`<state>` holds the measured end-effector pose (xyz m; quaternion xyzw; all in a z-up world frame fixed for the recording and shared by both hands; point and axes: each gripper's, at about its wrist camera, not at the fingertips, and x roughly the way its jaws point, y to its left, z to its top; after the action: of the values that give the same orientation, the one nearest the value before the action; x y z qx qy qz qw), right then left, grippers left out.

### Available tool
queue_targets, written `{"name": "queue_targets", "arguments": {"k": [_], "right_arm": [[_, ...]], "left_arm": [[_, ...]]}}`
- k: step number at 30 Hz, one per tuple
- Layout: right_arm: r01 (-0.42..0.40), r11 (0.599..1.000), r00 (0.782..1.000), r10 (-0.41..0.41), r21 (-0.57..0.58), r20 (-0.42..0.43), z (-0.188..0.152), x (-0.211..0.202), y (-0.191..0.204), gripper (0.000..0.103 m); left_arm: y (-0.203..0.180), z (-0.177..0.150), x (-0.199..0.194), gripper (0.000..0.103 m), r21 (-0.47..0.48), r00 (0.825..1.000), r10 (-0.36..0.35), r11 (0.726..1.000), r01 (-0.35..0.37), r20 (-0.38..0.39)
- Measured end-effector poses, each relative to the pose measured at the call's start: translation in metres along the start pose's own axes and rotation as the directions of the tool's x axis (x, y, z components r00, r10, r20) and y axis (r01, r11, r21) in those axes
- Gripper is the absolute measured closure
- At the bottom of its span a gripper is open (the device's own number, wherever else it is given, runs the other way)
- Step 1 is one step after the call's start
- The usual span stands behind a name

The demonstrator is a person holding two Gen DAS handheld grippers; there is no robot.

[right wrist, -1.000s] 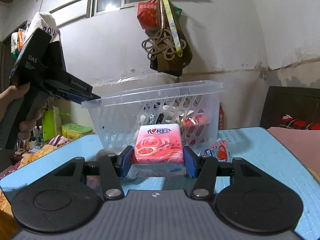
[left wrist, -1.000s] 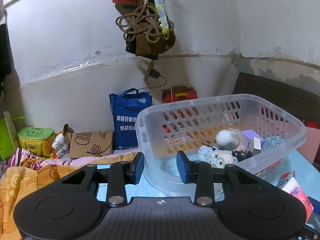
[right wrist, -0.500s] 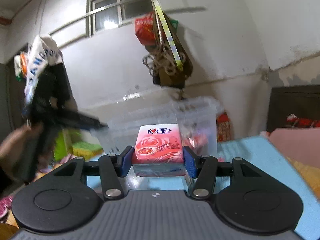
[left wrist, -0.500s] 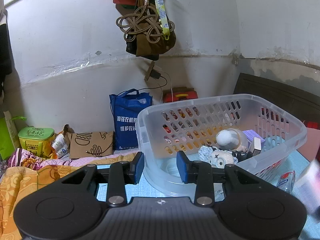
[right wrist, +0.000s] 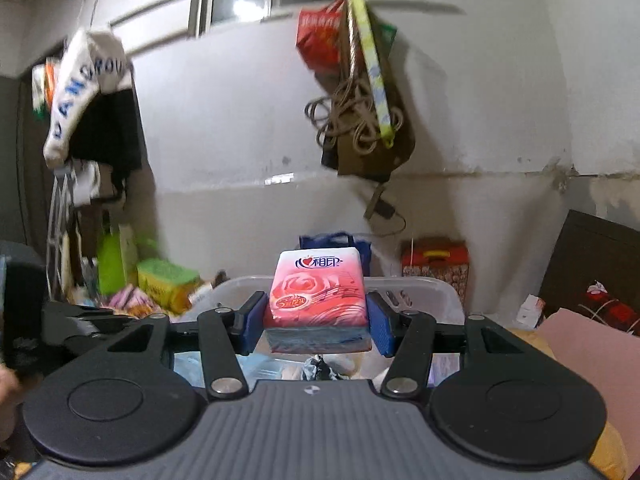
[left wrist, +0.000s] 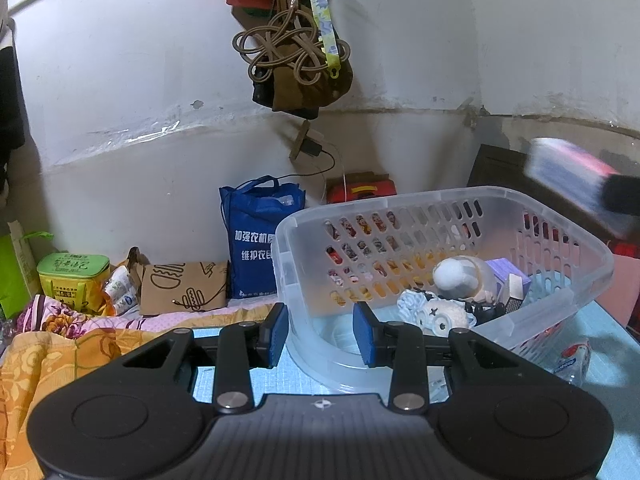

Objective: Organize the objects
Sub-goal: 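Carry the tissue pack over the basket and open the right tool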

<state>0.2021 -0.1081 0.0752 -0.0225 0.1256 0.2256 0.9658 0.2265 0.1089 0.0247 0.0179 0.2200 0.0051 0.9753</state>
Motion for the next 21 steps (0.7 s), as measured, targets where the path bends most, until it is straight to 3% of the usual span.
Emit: {"name": "queue_targets", "arguments": {"k": [6, 7, 8, 9, 13, 17, 21], "right_arm": [[-0.02, 1.0, 0.999, 0.02, 0.003, -0.049, 0.002, 0.031, -0.005, 0.044], [-0.004, 1.0, 1.0, 0.004, -0.001, -0.018, 0.0, 0.03, -0.006, 0.029], [0.026, 1.0, 1.0, -0.026, -0.012, 0.008, -0.003, 0.027, -0.006, 0.003], [0.065, 0.998, 0.997, -0.064, -0.017, 0.032, -0.005, 0.022, -0.007, 0.0], [0.128, 0.991, 0.99, -0.129, 0.027, 0.063, -0.016, -0.004, -0.02, 0.0], [0.201, 0.979, 0.979, -0.202, 0.03, 0.032, -0.041, -0.035, -0.03, 0.0], [0.168, 0.977, 0.986, -0.168, 0.135, -0.006, -0.08, -0.055, -0.052, 0.0]], "left_arm": [[0.0, 0.001, 0.0, 0.063, 0.003, 1.0, 0.005, 1.0, -0.005, -0.001], [0.0, 0.001, 0.0, 0.063, 0.002, 1.0, 0.005, 1.0, -0.005, -0.001], [0.0, 0.002, 0.0, 0.063, 0.002, 1.0, 0.005, 1.0, -0.005, -0.001], [0.0, 0.001, -0.001, 0.063, 0.002, 1.0, 0.005, 1.0, -0.005, -0.001], [-0.001, 0.001, 0.0, 0.063, 0.006, 1.0, 0.008, 1.0, -0.008, 0.0], [-0.001, 0.001, -0.001, 0.063, 0.016, 1.0, 0.01, 1.0, -0.01, 0.004], [-0.002, 0.0, -0.002, 0.063, 0.023, 1.0, 0.011, 1.0, -0.011, 0.008]]}}
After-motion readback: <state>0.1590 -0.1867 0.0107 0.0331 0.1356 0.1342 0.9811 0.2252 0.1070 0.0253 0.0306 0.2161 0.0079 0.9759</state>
